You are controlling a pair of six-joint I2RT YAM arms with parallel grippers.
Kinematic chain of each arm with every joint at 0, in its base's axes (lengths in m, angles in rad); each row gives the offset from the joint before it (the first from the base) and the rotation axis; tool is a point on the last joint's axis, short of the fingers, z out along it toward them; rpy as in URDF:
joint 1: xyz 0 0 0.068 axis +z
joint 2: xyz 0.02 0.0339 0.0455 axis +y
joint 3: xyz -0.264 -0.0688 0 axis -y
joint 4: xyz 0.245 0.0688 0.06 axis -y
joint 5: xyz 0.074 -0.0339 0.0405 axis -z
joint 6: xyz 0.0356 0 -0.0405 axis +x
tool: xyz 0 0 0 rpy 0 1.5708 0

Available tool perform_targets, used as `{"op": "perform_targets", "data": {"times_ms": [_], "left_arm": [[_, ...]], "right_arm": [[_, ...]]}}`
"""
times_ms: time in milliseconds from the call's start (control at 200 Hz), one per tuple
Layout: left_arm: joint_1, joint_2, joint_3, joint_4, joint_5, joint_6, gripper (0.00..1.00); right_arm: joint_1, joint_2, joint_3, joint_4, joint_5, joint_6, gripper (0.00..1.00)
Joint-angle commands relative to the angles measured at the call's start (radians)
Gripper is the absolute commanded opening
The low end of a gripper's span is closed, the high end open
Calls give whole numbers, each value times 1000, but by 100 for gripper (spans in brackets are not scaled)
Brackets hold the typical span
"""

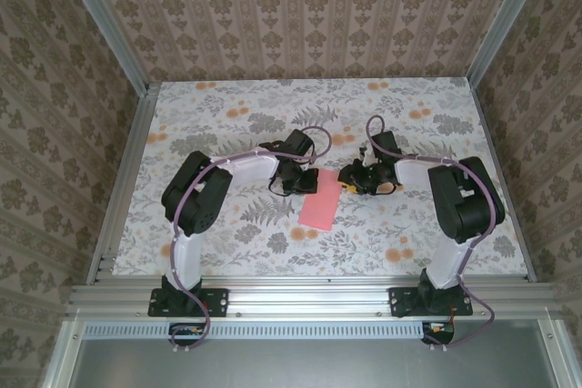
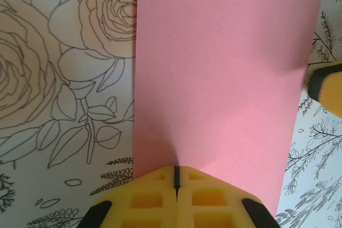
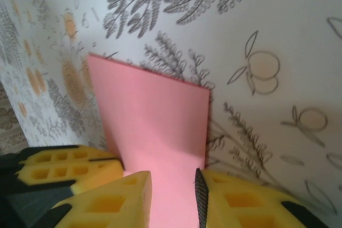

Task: Fold a paper plane with a square sheet of paper (pick it up from the middle)
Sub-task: Fold the square sheet of paper in half at the center of the table.

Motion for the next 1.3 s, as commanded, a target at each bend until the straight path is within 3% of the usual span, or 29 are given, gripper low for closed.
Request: {"op": "perform_targets", "data": {"times_ms": [0, 325, 455, 770, 1125, 1295], "left_arm": [[-12, 28, -15, -93, -27, 21, 2], [-14, 29, -15, -92, -25, 21, 2], [-14, 28, -14, -94, -26, 23, 2], [-14, 19, -21, -91, -27, 20, 2], [-14, 19, -21, -88, -26, 18, 2], [-14, 15, -26, -85, -27, 18, 2]], "right_arm": [[21, -78, -37, 18, -37, 25, 31], [75, 2, -149, 196, -41, 115, 31], [76, 9, -165, 171, 0, 108, 29], [120, -157, -179, 87, 18, 90, 29], [165, -92, -257, 142, 106, 127, 29], [169, -162, -263, 123, 86, 120, 29]]}}
